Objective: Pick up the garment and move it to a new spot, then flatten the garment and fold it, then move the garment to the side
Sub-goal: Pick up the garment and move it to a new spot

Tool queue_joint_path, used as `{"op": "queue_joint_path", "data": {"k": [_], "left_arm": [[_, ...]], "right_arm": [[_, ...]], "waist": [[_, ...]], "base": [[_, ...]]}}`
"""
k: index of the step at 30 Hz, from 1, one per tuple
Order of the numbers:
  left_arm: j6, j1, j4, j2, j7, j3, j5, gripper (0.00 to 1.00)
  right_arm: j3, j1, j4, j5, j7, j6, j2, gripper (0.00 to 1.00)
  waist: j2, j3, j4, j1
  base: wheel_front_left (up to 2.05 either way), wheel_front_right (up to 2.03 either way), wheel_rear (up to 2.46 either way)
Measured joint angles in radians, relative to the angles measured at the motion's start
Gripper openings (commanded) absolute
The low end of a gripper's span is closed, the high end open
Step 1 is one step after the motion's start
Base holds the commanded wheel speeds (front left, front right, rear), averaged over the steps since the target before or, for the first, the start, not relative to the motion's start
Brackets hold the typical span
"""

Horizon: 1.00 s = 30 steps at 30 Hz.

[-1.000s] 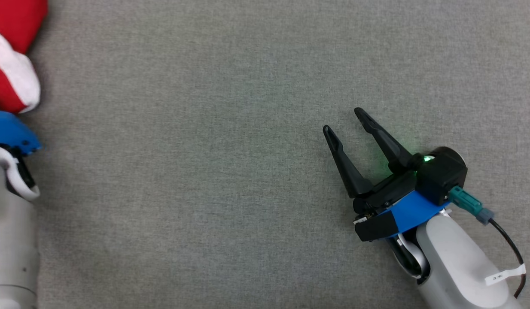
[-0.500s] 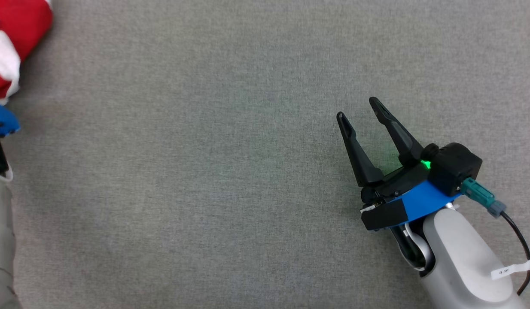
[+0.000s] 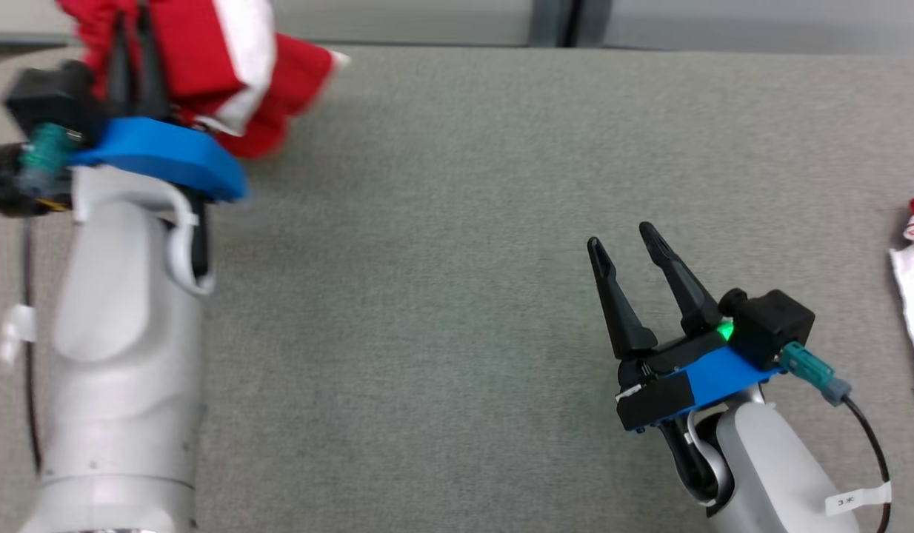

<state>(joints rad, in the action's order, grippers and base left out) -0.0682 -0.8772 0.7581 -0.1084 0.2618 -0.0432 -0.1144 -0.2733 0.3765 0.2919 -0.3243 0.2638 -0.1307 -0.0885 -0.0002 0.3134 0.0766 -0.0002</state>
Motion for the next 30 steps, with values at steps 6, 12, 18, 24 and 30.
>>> {"op": "queue_joint_path", "data": {"k": [6,12,18,24,30], "left_arm": [[-0.014,0.118,-0.093,0.053,0.0,0.103,-0.021,0.0],[0.005,0.262,-0.178,0.058,0.0,0.299,-0.173,0.0],[0.093,0.387,-0.259,0.06,0.0,0.433,-0.295,0.0],[0.151,0.464,-0.27,0.059,0.0,0.453,-0.271,0.44],[0.16,0.539,-0.257,0.058,0.0,0.415,-0.244,1.0]], "right_arm": [[0.016,-0.03,0.024,0.002,0.0,0.0,0.021,1.0],[0.021,-0.045,0.04,0.006,0.0,0.0,0.029,1.0],[0.026,-0.06,0.044,0.003,0.0,0.0,0.033,1.0],[0.038,-0.078,0.052,0.001,0.0,0.0,0.035,1.0],[0.049,-0.099,0.068,0.008,0.0,0.0,0.037,1.0]], "waist": [[0.0,-0.061,-0.073,0.0],[0.0,-0.092,-0.174,0.0002],[0.0,-0.107,-0.268,0.0001],[-0.0001,-0.12,-0.303,0.0001],[0.0,-0.148,-0.268,0.0002]], "base": [[0.0,0.0,0.0],[0.0,0.0,0.0],[0.0,0.0,0.0],[0.0,0.0,0.0],[0.0,0.0,0.0]]}}
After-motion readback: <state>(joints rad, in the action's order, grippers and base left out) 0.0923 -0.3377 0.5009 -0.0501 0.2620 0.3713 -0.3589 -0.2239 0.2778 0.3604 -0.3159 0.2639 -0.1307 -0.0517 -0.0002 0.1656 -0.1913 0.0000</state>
